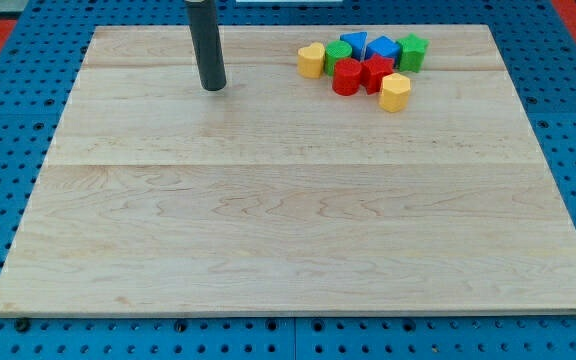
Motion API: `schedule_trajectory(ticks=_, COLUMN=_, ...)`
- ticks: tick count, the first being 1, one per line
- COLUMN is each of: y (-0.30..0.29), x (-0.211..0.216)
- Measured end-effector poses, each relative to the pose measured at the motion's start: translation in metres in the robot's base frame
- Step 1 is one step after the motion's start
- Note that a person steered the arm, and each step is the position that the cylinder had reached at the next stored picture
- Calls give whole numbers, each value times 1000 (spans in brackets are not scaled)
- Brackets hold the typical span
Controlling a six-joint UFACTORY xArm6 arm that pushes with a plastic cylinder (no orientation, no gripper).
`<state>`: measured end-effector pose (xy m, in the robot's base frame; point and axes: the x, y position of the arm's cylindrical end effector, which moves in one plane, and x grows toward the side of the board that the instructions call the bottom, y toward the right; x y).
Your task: Move the red blocks away from the group of blocks
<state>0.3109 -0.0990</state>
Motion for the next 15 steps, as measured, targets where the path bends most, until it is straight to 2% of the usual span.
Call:
schedule_trajectory(ticks=2, y=21, x=8)
schedule_trajectory(ticks=4, y=176, x=147)
schedule_trajectory(ticks=5, y=287, x=119)
schedule_trajectory(ticks=6, y=336, x=33)
schedule_trajectory(ticks=7, y=326, x=-35)
schedule_trajectory(ticks=8, y=289, x=-38)
schedule_trajectory(ticks=10, y=206, x=-22)
schedule_trajectory(ticks=11, y=176, x=1)
schedule_trajectory(ticks=12, y=149, x=-1)
schedule_trajectory(ticks=14, y=188, x=-9)
schedule_trajectory(ticks=15, y=184, x=-14)
